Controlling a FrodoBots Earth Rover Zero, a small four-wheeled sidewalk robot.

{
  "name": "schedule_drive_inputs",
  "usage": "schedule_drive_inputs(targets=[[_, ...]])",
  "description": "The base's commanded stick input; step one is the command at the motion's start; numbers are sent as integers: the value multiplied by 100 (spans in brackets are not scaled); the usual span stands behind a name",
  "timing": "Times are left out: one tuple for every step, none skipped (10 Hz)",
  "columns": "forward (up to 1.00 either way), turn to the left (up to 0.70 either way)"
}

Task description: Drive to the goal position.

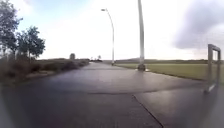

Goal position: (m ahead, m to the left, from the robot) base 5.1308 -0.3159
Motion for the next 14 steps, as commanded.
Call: schedule_drive_inputs(targets=[[45, 0], [45, 0], [45, 0], [45, 0], [45, 0], [45, 0], [45, 0], [45, 0], [45, 0], [45, 0], [45, 0], [45, 0], [45, 0], [45, 0]])
